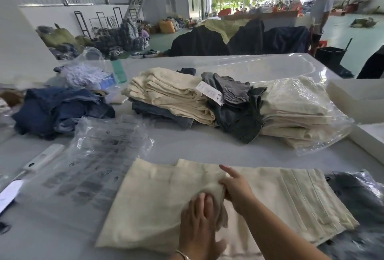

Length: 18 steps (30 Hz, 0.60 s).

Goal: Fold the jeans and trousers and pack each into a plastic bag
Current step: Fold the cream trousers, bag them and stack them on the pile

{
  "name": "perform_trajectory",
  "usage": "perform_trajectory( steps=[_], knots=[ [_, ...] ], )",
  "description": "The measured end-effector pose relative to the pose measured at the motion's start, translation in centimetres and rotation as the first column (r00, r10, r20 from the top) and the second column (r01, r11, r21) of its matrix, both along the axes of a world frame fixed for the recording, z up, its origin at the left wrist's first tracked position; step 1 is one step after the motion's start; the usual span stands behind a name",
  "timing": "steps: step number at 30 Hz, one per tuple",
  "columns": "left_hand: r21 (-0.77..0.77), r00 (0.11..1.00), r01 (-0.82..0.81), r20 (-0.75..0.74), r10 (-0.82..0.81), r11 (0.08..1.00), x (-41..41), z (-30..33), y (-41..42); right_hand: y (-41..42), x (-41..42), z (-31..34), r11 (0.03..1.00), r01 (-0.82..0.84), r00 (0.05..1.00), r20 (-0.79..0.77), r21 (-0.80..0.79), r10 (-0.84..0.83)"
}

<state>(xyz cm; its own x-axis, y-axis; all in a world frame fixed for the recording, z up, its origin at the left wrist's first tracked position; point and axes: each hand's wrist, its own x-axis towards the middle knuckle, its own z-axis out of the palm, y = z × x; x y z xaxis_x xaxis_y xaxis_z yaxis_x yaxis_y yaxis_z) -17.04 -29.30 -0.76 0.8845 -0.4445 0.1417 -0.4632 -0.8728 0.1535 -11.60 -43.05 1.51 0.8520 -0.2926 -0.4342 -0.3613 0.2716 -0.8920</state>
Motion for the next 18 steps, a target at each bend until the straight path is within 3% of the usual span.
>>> perform_trajectory(
  steps=[3, 7, 9, 10, 12, 15, 18],
  knots=[
    [-0.133, 0.987, -0.014, 0.157, 0.035, 0.991, 1.6, 0.9, 2.3, 1.5, 1.4, 1.6, 0.985, -0.011, 0.999, 0.037, 0.17, 0.005],
    [-0.439, 0.988, -0.127, 0.019, 0.15, 0.889, 4.3, 3.7, 6.8, 4.2, 3.0, 3.9, 0.957, -0.143, 0.982, 0.159, 0.251, 0.105],
    [-0.644, 0.975, -0.215, -0.181, 0.127, 0.734, 5.1, 5.5, 8.6, 6.5, 3.9, 4.8, 0.964, -0.241, 0.953, 0.217, 0.114, 0.213],
    [-0.765, 0.943, -0.289, -0.33, 0.034, 0.575, 5.3, 6.8, 9.2, 7.9, 4.4, 5.3, 0.955, -0.295, 0.926, 0.252, 0.014, 0.282],
    [-0.829, 0.883, -0.438, -0.47, -0.009, 0.348, 6.2, 8.3, 10.4, 11.1, 5.3, 6.5, 0.904, -0.401, 0.851, 0.303, -0.15, 0.428],
    [-0.793, 0.826, -0.562, -0.528, 0.195, 0.234, 8.5, 9.9, 14.3, 16.2, 7.6, 7.8, 0.81, -0.498, 0.74, 0.335, -0.31, 0.583],
    [-0.748, 0.758, -0.648, -0.618, 0.21, 0.14, 11.6, 10.8, 20.5, 21.6, 10.5, 8.2, 0.75, -0.543, 0.677, 0.33, -0.379, 0.658]
  ],
)
